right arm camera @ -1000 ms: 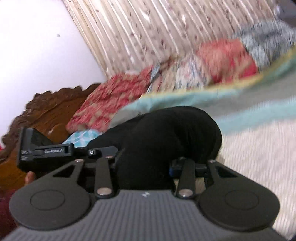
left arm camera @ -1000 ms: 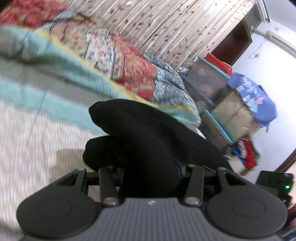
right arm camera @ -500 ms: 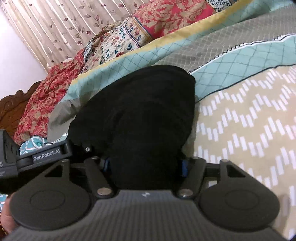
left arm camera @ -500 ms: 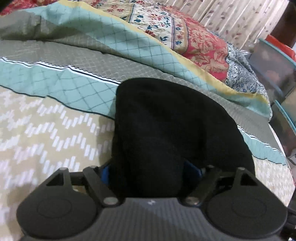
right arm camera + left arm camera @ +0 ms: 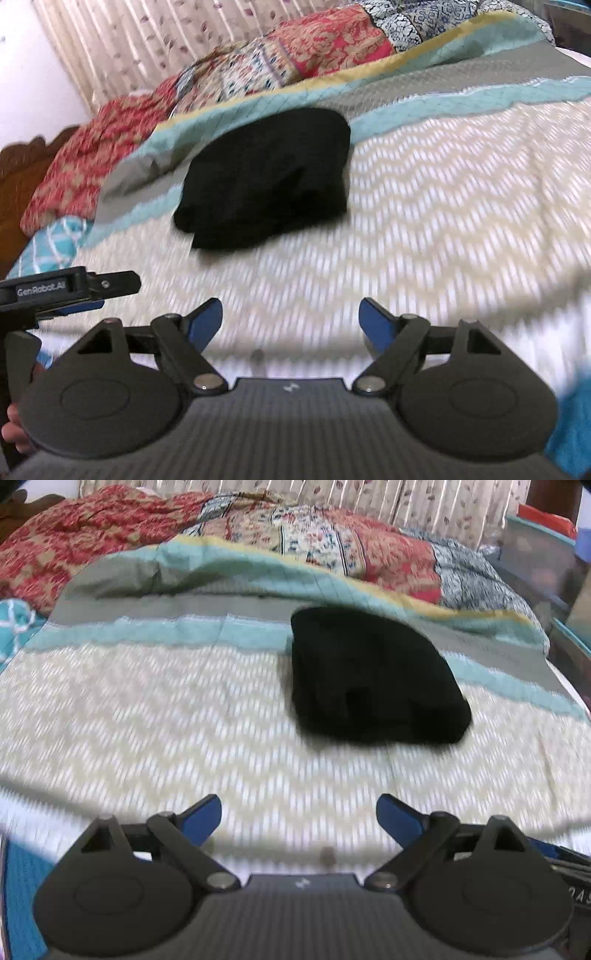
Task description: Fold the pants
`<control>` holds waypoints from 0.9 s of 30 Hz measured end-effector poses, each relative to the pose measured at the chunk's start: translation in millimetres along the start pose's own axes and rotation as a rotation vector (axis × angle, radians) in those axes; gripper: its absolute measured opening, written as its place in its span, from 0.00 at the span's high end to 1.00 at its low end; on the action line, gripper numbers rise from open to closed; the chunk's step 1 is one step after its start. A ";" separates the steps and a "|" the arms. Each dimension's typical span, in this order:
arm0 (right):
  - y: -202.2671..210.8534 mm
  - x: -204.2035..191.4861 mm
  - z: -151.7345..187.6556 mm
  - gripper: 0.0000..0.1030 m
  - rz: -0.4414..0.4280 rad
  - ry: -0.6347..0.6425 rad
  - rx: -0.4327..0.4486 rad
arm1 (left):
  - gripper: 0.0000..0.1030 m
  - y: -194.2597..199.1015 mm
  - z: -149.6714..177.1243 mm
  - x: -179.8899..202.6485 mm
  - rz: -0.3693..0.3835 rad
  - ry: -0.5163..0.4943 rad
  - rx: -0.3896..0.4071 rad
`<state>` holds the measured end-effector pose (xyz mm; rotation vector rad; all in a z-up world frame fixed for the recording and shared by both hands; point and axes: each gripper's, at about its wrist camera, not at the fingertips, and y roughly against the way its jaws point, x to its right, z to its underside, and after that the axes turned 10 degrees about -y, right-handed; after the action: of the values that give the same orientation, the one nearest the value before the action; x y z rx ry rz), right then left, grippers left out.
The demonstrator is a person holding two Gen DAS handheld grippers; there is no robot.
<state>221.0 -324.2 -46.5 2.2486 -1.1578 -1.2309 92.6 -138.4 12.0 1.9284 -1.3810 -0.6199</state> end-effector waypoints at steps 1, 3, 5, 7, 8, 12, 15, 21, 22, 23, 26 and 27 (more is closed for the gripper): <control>4.4 -6.4 7.7 0.20 0.003 0.001 -0.005 | 0.06 8.8 10.3 3.6 0.001 0.003 -0.006; 13.6 -15.6 24.2 0.19 0.016 0.002 -0.015 | 0.01 23.6 27.0 9.0 0.001 0.009 -0.013; 22.1 -22.9 39.8 0.19 0.028 -0.011 -0.032 | 0.00 36.0 40.1 15.0 0.000 0.014 -0.017; 30.8 -30.7 54.2 0.19 0.026 -0.007 -0.042 | 0.00 45.8 50.8 21.8 -0.005 0.007 -0.023; 34.5 -34.7 60.3 0.19 0.028 0.006 -0.046 | 0.00 51.8 56.6 25.0 -0.011 0.001 -0.019; 46.2 -46.5 77.4 0.19 0.035 0.055 -0.054 | 0.00 69.4 77.9 31.7 -0.030 -0.002 -0.016; 55.4 -42.5 79.9 0.19 0.048 0.032 -0.034 | 0.00 75.8 90.8 32.5 -0.051 0.000 -0.020; 64.0 -33.4 85.1 0.19 0.068 -0.027 -0.010 | 0.00 81.4 105.5 33.4 -0.064 0.009 -0.053; 66.3 -33.1 85.4 0.19 0.069 -0.025 -0.007 | 0.00 82.8 105.8 32.6 -0.060 0.014 -0.051; 68.6 -33.5 85.3 0.19 0.069 -0.024 0.000 | 0.00 84.7 105.9 32.8 -0.057 0.016 -0.048; 75.5 -35.7 82.1 0.19 0.065 -0.026 0.022 | 0.00 92.2 103.5 33.6 -0.047 0.009 -0.030; 78.5 -36.0 79.8 0.19 0.063 -0.033 0.030 | 0.00 95.8 102.0 34.1 -0.046 0.004 -0.020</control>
<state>106.2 -337.1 -24.8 2.2036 -1.2568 -1.2381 -28.6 -216.1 17.2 1.9489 -1.3269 -0.6493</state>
